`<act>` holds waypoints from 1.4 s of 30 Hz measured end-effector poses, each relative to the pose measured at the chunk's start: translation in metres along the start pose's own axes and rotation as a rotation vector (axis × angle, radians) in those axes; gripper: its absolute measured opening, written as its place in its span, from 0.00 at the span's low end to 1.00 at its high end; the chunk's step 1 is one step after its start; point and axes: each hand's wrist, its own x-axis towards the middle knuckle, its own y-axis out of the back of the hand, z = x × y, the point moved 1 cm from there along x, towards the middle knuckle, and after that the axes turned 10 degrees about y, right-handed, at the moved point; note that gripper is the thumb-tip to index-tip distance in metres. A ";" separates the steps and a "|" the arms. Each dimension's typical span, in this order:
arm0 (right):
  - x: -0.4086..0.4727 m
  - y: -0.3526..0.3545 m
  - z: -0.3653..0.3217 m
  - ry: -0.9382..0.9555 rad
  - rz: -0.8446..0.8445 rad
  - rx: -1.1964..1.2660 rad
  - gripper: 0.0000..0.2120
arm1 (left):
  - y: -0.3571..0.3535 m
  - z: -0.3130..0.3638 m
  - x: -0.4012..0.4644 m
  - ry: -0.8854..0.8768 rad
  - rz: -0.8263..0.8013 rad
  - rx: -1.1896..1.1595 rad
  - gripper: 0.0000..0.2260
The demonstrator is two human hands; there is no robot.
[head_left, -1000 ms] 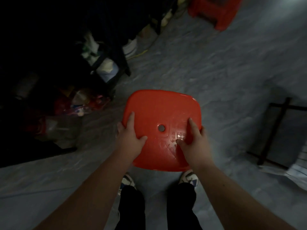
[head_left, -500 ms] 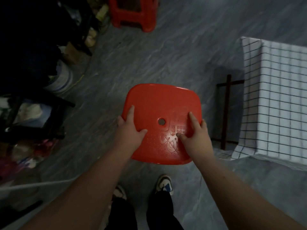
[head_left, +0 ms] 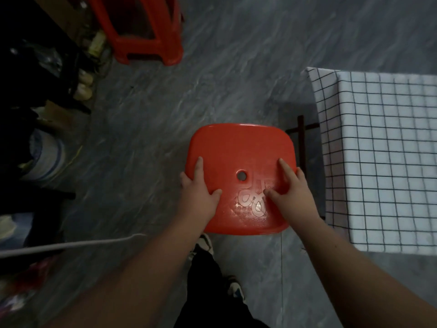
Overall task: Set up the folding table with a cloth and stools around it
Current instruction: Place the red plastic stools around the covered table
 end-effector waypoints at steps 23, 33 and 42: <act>0.072 0.076 0.024 -0.020 -0.114 -0.103 0.40 | -0.032 0.107 0.022 -0.040 -0.075 0.124 0.38; -0.039 0.202 -0.162 0.344 -0.071 -0.215 0.33 | 0.179 0.164 -0.113 -0.293 0.213 0.261 0.29; -0.122 0.233 -0.288 0.678 0.005 -0.337 0.33 | 0.298 0.139 -0.218 -0.239 0.398 0.277 0.31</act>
